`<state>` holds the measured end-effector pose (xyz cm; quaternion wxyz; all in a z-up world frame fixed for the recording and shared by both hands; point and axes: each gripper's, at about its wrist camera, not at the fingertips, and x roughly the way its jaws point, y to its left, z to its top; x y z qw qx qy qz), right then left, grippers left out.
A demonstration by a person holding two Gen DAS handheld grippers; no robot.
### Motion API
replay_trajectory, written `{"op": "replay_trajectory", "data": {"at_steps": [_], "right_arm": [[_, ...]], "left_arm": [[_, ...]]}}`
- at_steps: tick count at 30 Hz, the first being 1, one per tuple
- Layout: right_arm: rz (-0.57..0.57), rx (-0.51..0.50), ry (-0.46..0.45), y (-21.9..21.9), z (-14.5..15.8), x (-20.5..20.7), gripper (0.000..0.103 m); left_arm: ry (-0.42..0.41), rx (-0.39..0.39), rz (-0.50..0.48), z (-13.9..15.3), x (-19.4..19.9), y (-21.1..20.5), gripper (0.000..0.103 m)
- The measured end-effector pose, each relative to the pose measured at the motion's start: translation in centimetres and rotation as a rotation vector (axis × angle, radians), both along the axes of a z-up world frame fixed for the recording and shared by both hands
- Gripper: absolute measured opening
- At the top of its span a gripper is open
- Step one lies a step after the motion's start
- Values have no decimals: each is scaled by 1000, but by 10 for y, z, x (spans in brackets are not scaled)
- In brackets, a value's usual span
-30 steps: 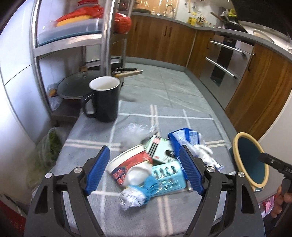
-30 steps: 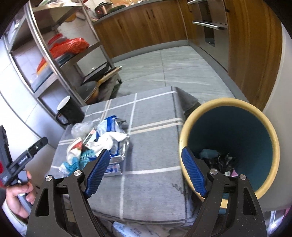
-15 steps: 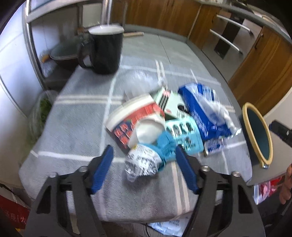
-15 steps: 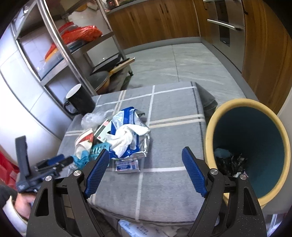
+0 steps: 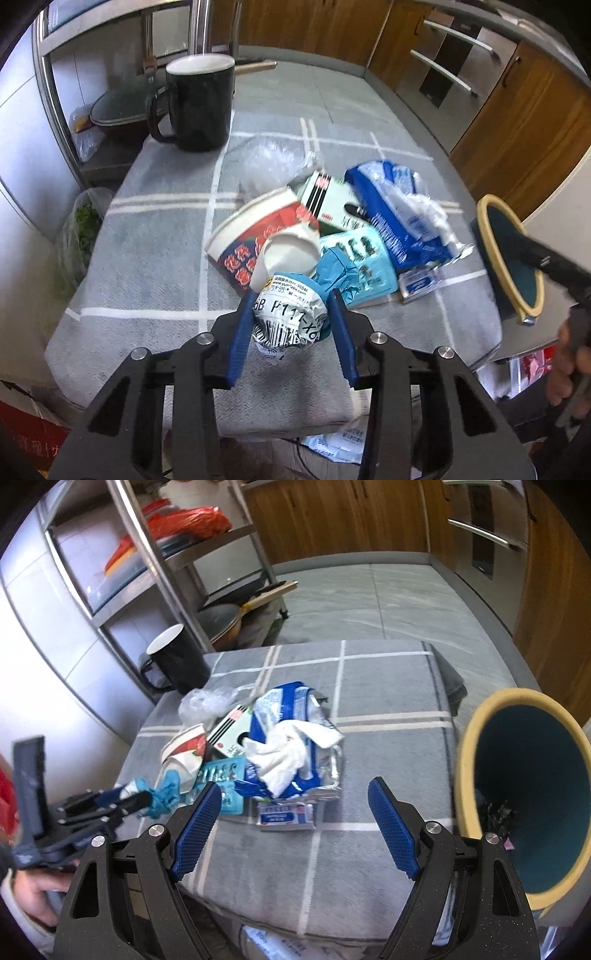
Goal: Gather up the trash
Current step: 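Lower the left gripper onto the crumpled white foil wrapper and close it, then grasp the white tissue with the right gripper while the left holds the foil wrapper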
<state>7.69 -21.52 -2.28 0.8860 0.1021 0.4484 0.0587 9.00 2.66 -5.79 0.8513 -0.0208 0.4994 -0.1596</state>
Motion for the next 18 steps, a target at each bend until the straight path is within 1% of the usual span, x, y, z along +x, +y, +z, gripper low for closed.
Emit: {"op": "replay_trajectory", "data": {"at_steps": [6, 12, 17, 18], "right_arm": [[53, -41, 2, 26, -5, 15, 82], [78, -68, 21, 44, -18, 35, 82], [78, -79, 60, 50, -35, 49, 73], [73, -77, 71, 49, -39, 50, 69]], "left_arm": [[-55, -58, 27, 25, 6, 8, 39], [-86, -95, 65, 35, 11, 11, 39], [-83, -112, 63, 35, 14, 6, 39], [-83, -114, 60, 35, 14, 4, 39]]}}
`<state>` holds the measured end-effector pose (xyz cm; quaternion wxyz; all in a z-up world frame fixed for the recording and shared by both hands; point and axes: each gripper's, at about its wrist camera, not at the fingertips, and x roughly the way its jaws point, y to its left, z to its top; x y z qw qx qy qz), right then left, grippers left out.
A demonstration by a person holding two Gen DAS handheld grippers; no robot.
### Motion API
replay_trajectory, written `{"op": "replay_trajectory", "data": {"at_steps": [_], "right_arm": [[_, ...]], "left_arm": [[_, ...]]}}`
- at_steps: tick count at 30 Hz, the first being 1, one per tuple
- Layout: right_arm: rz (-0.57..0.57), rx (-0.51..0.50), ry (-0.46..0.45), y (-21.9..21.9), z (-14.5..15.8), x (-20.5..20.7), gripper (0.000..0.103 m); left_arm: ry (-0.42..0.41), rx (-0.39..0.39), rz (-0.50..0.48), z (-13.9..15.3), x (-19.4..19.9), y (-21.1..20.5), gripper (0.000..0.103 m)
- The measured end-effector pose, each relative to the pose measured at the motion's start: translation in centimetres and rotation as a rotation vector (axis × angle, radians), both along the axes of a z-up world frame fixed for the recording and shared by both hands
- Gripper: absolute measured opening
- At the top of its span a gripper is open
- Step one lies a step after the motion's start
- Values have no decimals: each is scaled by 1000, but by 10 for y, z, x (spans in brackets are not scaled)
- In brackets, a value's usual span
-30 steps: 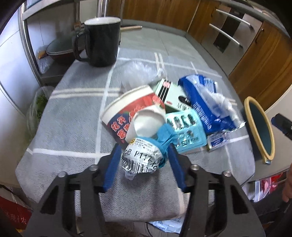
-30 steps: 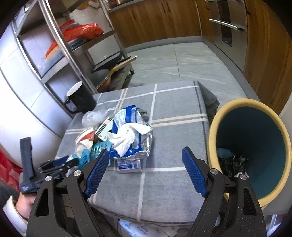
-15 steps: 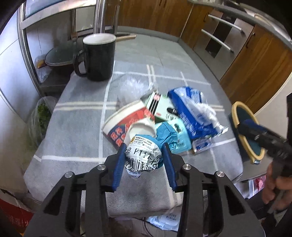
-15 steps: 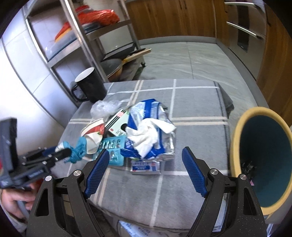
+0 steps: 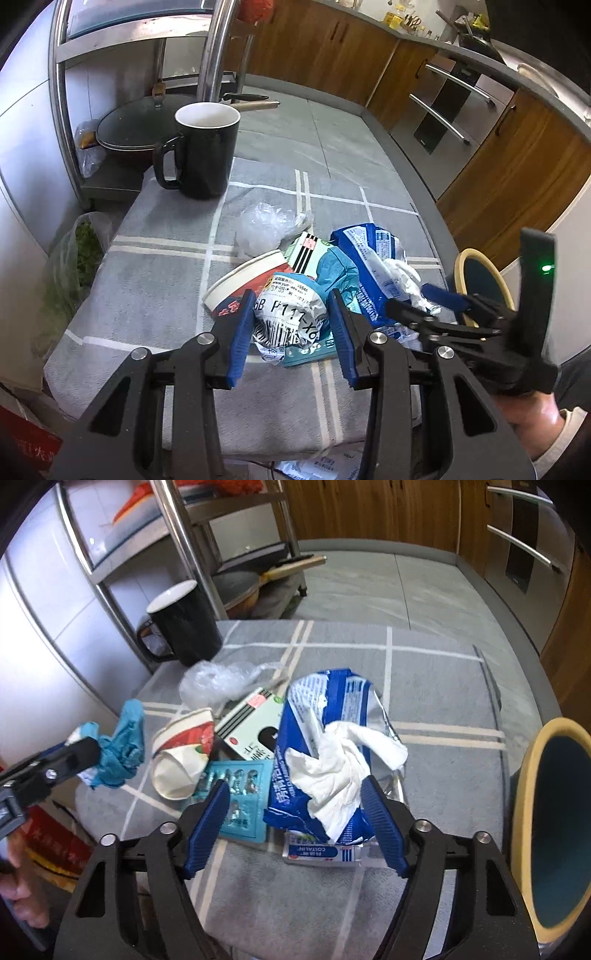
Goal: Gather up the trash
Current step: 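Grasp the white tissue with the right gripper while the left holds the foil wrapper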
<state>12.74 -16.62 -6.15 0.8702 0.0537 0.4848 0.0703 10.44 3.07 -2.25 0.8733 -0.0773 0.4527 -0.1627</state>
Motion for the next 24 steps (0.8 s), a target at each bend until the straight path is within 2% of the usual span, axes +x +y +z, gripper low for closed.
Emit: {"op": "replay_trajectory", "data": {"at_steps": [2, 4, 7, 11, 24], "right_arm": [[-15, 12, 13, -5, -5, 1, 55], [-29, 28, 16, -9, -6, 1, 31], [-37, 64, 5, -15, -3, -2, 14], [-34, 93, -26, -20, 6, -8, 8], [-75, 233, -123, -58, 45, -31, 6]], "left_arm": [[-1, -5, -6, 0, 1, -4, 39], [-4, -5, -12, 0, 1, -8, 39], [-7, -4, -22, 1, 2, -14, 39], [-18, 0, -29, 3, 1, -19, 39], [-78, 8, -41, 19, 0, -37, 39]]}}
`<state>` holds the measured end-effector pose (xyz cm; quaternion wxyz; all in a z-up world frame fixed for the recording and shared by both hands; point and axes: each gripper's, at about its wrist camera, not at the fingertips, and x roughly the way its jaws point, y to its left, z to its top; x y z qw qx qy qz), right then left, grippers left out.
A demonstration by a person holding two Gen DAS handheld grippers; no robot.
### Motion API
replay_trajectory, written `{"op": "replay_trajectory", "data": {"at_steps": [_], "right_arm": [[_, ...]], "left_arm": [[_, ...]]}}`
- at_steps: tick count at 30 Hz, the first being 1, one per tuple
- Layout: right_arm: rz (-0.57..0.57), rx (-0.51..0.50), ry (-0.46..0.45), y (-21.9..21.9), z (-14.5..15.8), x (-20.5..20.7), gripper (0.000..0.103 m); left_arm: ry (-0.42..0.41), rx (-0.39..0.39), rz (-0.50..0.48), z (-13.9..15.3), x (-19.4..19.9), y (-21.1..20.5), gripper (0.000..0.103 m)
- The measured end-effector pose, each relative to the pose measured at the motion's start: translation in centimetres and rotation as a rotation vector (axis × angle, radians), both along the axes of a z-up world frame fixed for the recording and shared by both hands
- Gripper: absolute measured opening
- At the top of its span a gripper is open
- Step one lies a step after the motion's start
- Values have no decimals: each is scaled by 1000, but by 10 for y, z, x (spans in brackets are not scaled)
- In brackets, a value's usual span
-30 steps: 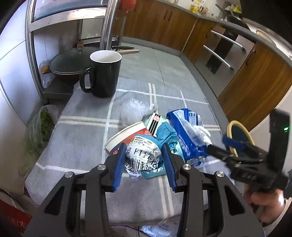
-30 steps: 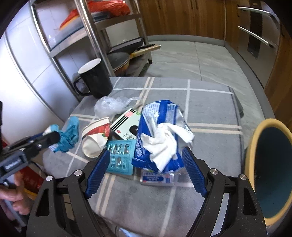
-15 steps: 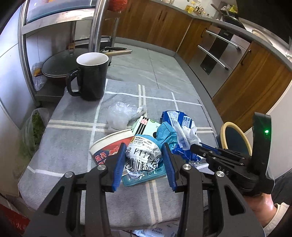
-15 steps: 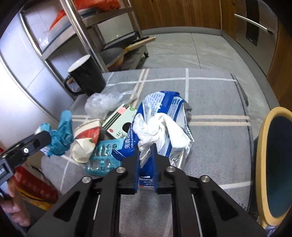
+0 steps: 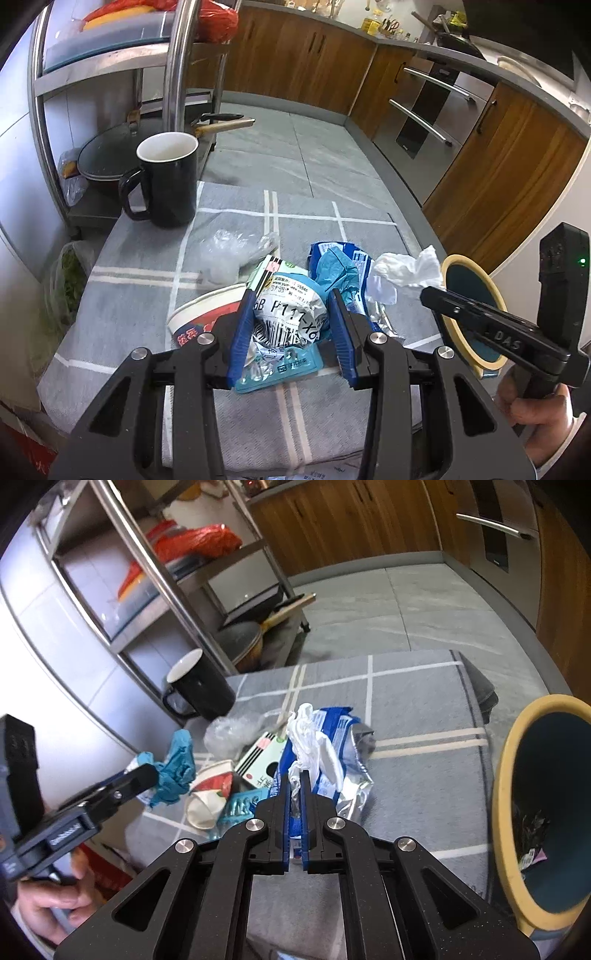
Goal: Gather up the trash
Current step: 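Grasp the white tissue with the right gripper while the left holds the foil wrapper, then carry the tissue in the right gripper to the bin while the left carries the wrapper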
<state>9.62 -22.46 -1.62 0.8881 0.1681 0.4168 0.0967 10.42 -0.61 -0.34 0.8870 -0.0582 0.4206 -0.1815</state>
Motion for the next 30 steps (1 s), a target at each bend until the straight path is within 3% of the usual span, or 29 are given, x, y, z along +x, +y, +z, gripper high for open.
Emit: {"op": "replay_trajectory", "data": {"at_steps": [30], "right_arm": [[-136, -80, -69, -85, 29, -69, 6]], "left_arm": [[-61, -22, -164, 21, -9, -99, 39]]}}
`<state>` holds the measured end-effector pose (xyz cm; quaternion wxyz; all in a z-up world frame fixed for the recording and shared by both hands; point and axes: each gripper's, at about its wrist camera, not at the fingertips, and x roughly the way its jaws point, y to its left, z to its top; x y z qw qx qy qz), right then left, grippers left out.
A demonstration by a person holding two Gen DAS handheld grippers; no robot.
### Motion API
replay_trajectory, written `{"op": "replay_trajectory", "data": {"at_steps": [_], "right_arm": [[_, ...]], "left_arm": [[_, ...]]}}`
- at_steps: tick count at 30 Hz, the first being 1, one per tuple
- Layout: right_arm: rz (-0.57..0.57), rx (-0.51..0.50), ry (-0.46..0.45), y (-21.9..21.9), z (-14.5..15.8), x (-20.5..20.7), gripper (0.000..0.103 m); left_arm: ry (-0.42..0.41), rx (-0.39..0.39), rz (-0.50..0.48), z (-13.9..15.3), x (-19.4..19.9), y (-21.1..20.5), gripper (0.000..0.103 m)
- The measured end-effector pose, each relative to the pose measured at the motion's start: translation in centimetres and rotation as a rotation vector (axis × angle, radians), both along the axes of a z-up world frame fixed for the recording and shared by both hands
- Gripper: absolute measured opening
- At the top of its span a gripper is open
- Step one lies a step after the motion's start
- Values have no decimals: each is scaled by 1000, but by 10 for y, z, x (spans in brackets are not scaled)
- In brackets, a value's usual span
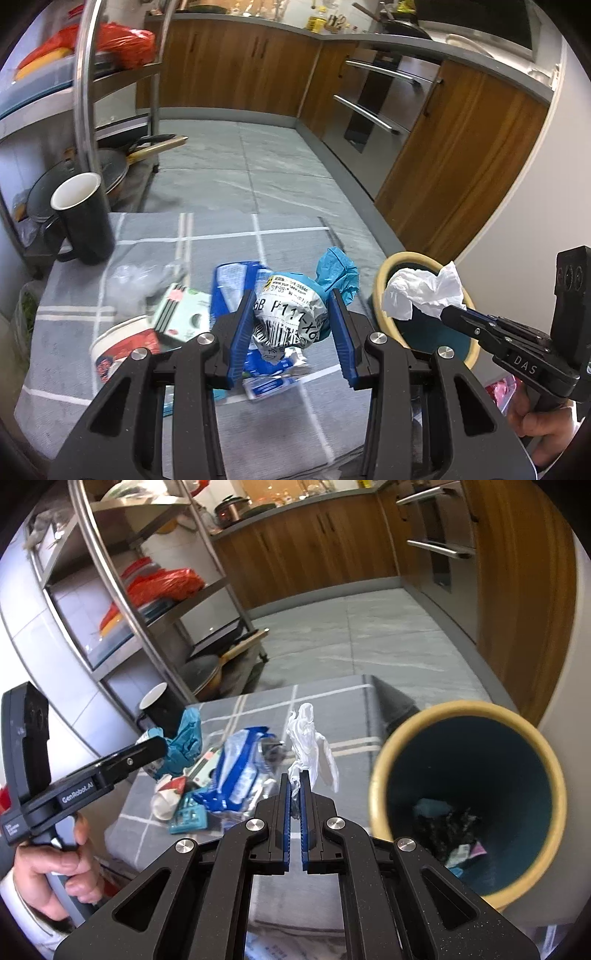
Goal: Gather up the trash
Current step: 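Carry the tissue in the right gripper to the bin while the left carries the wrapper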
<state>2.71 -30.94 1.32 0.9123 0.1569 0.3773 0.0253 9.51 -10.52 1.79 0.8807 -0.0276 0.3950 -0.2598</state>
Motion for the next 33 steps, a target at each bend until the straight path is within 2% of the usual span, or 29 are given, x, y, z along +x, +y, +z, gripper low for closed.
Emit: {"op": "replay_trajectory", "data": {"at_steps": [21, 33], "right_arm": [[-143, -19, 34, -66, -16, -51, 6], [-249, -9, 46, -100, -23, -70, 6]], "left_arm": [[2, -43, -144, 5, -12, -95, 39], [49, -15, -251, -22, -17, -164, 39]]}}
